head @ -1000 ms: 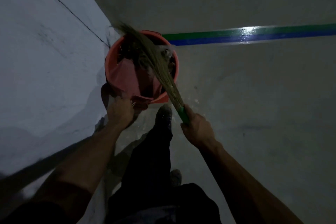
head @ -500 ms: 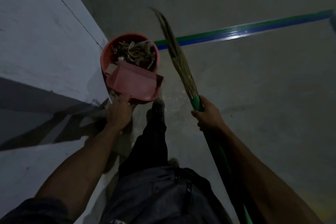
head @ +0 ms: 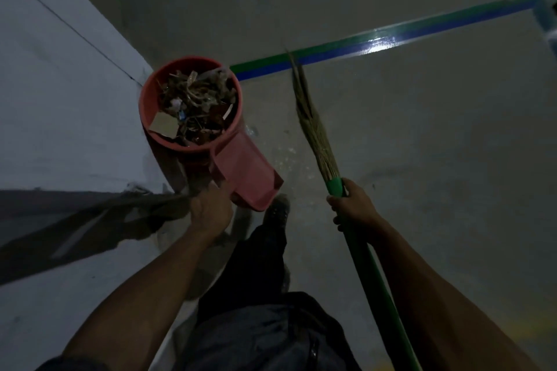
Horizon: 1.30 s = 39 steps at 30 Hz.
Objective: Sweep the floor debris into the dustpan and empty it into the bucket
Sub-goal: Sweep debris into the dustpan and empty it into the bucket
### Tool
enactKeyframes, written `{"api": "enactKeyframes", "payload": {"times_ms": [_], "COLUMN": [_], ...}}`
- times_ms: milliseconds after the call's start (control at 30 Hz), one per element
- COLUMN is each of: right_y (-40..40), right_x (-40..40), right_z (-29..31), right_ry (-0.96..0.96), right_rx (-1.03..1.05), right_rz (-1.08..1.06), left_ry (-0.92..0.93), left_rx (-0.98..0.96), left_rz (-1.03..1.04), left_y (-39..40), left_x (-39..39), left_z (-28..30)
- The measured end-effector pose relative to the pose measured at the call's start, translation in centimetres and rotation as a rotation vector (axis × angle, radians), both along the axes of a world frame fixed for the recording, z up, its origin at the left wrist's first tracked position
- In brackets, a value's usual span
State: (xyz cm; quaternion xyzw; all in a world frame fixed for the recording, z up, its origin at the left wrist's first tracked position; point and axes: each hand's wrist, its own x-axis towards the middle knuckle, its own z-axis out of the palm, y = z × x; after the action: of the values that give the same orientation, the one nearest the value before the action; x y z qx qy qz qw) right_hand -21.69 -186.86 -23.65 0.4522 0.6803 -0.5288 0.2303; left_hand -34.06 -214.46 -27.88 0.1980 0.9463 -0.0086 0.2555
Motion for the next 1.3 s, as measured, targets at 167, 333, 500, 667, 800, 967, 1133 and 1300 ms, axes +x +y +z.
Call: {"api": "enactKeyframes", "payload": {"times_ms": [167, 333, 500, 667, 800, 967, 1133, 1300], "right_y": [1.9, 3.4, 3.7, 2.0, -0.8, -1.5, 1.8, 5.5], "right_x": [-3.8, -7.0, -9.8, -12.5, -14.2, -14.0, -11.5, -8.4], "right_z": [-5.9, -12.2, -19.0, -24.7, -27.9, -30.9, -31.0, -29.2], "right_ry": [-0.081, -0.11, -0.092, -0.034, -0.032, -0.154, -0.226, -0.233], "right_rx": [-0.046, -0.081, -0.093, -0.117, -0.14, -0.235, -0.242, -0.202], "right_rz": [0.029, 0.117, 0.223, 0.391, 0.513, 0.33, 0.013, -0.185], "left_ry": [-0.062, -0.071, -0.102, -0.043, -0.087, -0.088, -0.136, -0.17], "left_rx": [0.003, -0.017, -0.014, -0.01, -0.161, -0.204, -0.235, -0.207], "left_rz": [-0.025, -0.053, 0.025, 0.08, 0.106, 0.079, 0.09, 0.034], "left_y": [2.1, 3.1, 3.3, 3.2, 2.7, 2.5, 3.9, 5.8], "left_x": [-2.4, -3.7, -4.1, -4.9, -5.8, -6.4, -7.1, -8.1], "left_z": [-4.7, -9.9, -15.2, -20.4, -23.5, -25.7, -26.2, -25.3]}}
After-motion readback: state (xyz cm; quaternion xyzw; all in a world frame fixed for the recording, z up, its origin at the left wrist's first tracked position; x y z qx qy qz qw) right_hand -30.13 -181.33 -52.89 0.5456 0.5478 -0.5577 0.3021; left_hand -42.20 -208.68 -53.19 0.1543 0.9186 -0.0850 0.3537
